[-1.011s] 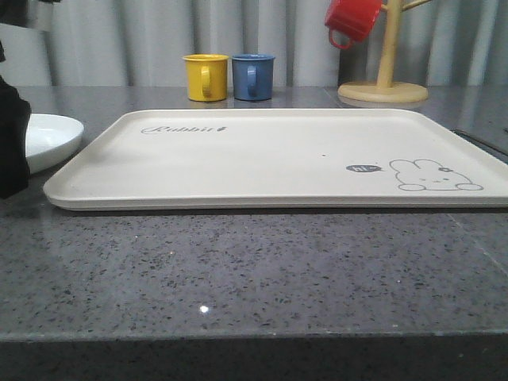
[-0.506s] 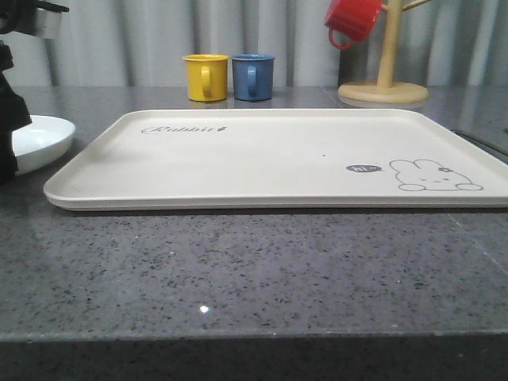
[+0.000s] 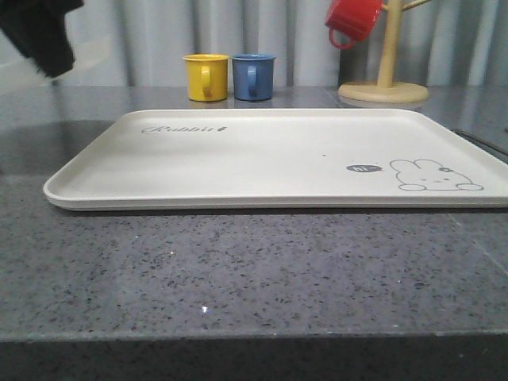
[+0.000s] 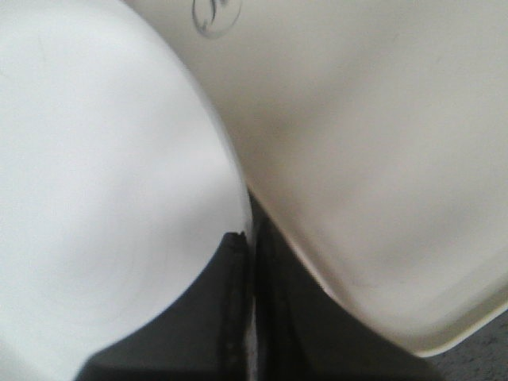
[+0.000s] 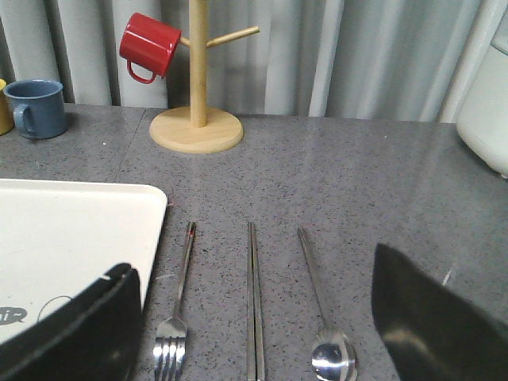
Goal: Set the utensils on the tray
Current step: 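Lower the white plate onto the tray and open the left gripper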
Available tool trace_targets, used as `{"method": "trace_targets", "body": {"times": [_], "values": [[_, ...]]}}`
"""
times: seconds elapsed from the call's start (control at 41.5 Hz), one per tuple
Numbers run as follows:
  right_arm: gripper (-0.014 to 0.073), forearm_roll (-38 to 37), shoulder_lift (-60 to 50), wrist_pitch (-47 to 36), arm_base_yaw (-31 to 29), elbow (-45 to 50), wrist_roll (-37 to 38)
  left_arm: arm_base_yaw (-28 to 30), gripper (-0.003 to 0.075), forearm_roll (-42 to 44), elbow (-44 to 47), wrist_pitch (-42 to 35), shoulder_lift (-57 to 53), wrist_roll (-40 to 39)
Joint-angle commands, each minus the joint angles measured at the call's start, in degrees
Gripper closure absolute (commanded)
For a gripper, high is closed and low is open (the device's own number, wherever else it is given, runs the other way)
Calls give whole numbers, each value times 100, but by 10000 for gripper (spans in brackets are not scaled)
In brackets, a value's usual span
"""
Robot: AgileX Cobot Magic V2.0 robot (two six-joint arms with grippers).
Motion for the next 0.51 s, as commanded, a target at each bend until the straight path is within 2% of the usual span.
{"method": "trace_targets", "body": {"times": [0.0,0.144,0.265,0.482], "values": [[-21,-27,85,-445,-23,-193,-18,-509,739,183,-463,-271,-259,-48],[-21,-27,85,-445,-23,-193,-18,-1285,739,265,-519,-689,-209,-48],[-21,-27,85,-445,-23,-193,-18,-1769,739,253,-519,-662,25,-48],[-21,-27,85,-445,-23,-193,-18,-1969,739,242,-519,-409,620,-48]]}}
